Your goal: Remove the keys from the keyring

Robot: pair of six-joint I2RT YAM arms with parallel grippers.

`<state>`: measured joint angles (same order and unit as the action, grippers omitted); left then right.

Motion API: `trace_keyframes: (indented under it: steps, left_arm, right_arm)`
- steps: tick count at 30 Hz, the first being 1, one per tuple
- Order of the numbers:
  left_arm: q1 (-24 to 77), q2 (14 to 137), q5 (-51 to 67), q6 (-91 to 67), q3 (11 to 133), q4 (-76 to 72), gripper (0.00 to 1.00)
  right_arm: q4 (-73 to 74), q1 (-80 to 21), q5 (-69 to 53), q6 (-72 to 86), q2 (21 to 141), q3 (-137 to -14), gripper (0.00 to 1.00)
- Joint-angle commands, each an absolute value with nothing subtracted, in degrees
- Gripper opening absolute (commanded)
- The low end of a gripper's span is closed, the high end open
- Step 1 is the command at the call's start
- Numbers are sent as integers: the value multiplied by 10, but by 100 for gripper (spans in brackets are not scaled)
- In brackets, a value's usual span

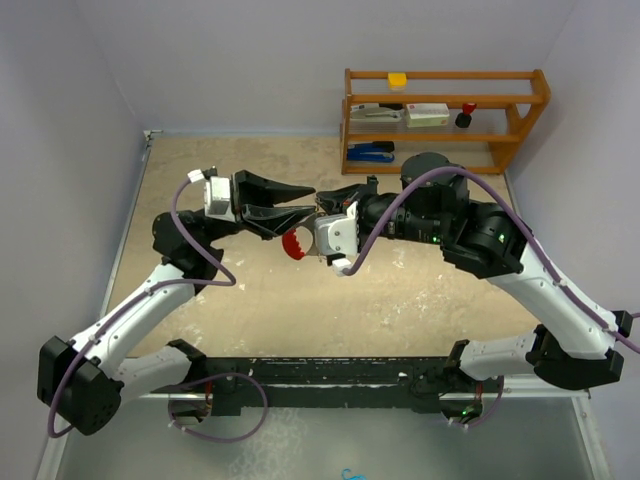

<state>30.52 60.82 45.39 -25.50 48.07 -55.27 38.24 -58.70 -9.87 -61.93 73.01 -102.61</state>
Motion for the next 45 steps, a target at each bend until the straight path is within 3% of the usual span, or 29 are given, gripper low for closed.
trace_keyframes:
  steps: [1,34,36,38,40,43,45]
  left_arm:
    - [306,620,466,-299,504,-618,33]
    - [306,715,459,-399,509,-743,27]
    - [306,727,457,-405,514,-746,23]
    - [306,735,452,-410,523,-743,10]
    - [305,738,449,-406,534,-725,5]
    - [305,741,467,-405,548,-711,25]
    - [305,742,475,-405,555,-710,28]
  right_arm:
    - [342,-586,-96,-618,725,-1026,4]
    - [312,-586,-95,-629,718,-1001,4]
    - [309,-586,-96,-632,717,-997,4]
    - [304,-586,-95,-635,717,-995,4]
    - [302,-586,-90,-640,719,-994,4]
    - [297,-586,-80,-649,721,-991,3]
    - [301,-586,-77,-650,724,-994,3]
